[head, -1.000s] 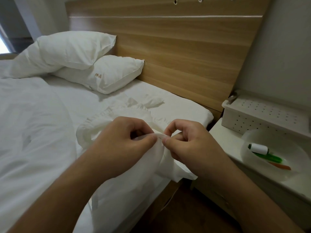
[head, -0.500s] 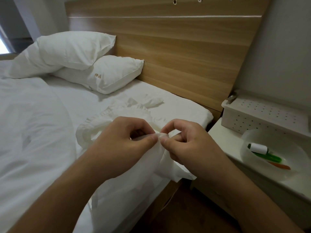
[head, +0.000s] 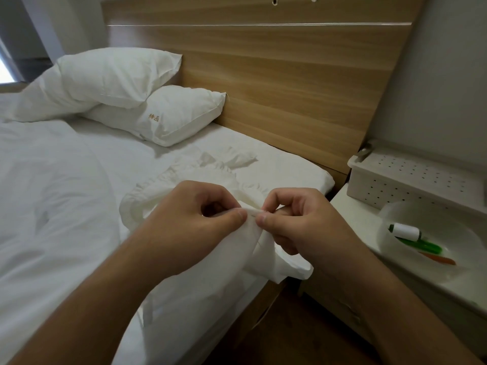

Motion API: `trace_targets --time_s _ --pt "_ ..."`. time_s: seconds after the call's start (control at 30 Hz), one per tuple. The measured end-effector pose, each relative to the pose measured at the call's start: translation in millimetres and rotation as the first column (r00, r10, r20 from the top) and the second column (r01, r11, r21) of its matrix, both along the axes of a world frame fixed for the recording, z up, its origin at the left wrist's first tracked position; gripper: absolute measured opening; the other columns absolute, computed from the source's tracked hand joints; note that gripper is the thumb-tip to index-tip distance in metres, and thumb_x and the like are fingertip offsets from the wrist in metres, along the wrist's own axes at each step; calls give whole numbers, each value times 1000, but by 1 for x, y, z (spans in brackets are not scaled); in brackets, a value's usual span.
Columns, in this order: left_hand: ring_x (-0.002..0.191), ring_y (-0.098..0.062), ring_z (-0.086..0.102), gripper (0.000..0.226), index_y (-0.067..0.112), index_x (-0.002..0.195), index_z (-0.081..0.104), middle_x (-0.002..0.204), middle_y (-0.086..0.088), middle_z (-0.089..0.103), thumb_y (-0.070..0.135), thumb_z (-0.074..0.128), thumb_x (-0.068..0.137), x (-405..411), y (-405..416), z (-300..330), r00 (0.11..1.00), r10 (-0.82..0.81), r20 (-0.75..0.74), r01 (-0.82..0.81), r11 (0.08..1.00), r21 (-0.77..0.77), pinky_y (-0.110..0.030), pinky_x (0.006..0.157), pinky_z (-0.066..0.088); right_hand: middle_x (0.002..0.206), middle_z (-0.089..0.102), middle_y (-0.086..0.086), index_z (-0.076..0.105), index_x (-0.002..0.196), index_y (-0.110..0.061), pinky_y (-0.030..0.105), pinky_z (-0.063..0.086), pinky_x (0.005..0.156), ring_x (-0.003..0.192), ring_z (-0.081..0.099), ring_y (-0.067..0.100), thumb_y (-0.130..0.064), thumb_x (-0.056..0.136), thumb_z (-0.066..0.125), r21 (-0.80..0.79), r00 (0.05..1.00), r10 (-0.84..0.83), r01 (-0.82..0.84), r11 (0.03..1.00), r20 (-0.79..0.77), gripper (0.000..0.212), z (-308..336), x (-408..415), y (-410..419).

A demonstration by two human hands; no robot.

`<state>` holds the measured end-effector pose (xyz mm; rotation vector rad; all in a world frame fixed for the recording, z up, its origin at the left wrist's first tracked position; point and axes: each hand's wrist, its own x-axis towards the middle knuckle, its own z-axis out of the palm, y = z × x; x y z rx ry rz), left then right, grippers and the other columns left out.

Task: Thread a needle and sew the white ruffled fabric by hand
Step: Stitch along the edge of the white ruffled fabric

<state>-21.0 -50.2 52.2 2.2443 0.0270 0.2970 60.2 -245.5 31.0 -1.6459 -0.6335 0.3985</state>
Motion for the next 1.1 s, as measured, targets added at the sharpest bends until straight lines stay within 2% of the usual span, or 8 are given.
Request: trace_targets --time_s 0.17,0.33,0.43,0.7,0.8,0.97,1.1 --pt "69 -9 70 13 32 84 81 74 6 75 37 74 93 0 1 0 1000 -1 -10 1 1000 -24 -29 65 55 50 39 2 64 82 3 22 33 46 44 35 8 -2 94 68 54 999 27 -25 998 -47 14 0 0 -1" --pt "77 -21 75 13 32 85 82 77 2 78 35 74 94 0 2 0 999 -27 -39 24 997 -71 -50 77 62 53 39 4 63 84 7 24 29 47 44 34 8 -1 93 69 95 994 60 -51 994 -92 13 -2 3 -2" --pt "78 -22 75 13 31 85 82 78 1 78 37 74 93 0 2 1 998 -33 -48 29 996 -81 -51 78 62 51 38 1 66 81 -1 23 28 46 44 32 8 0 93 69 138 988 92 -75 988 -124 12 -3 4 -2" --pt "81 -28 74 13 31 86 82 80 -4 77 39 74 93 -1 1 2 997 -47 -56 41 994 -106 -54 79 61 54 34 4 66 85 1 27 20 48 47 25 11 -12 83 72 210 971 164 -127 969 -171 14 -8 7 -3" --pt "85 -38 72 13 30 88 83 81 -9 77 38 75 95 -2 0 3 996 -67 -65 58 988 -140 -59 80 59 55 31 4 63 87 3 28 17 48 47 23 11 -10 84 70 253 961 194 -141 957 -198 15 -10 8 -2" --pt "90 -44 71 17 26 90 83 85 -13 76 41 77 96 -2 0 2 992 -100 -71 85 977 -195 -57 78 58 56 29 3 63 80 -6 27 18 48 48 22 11 -12 87 69 292 946 248 -181 939 -210 11 -13 7 1" --pt "91 -49 68 29 25 91 83 88 -19 75 52 72 86 -1 -2 1 992 -105 -73 87 974 -210 -66 83 56 54 33 1 64 79 -9 24 25 47 47 26 10 -18 89 68 288 950 244 -183 940 -193 14 -15 7 4"
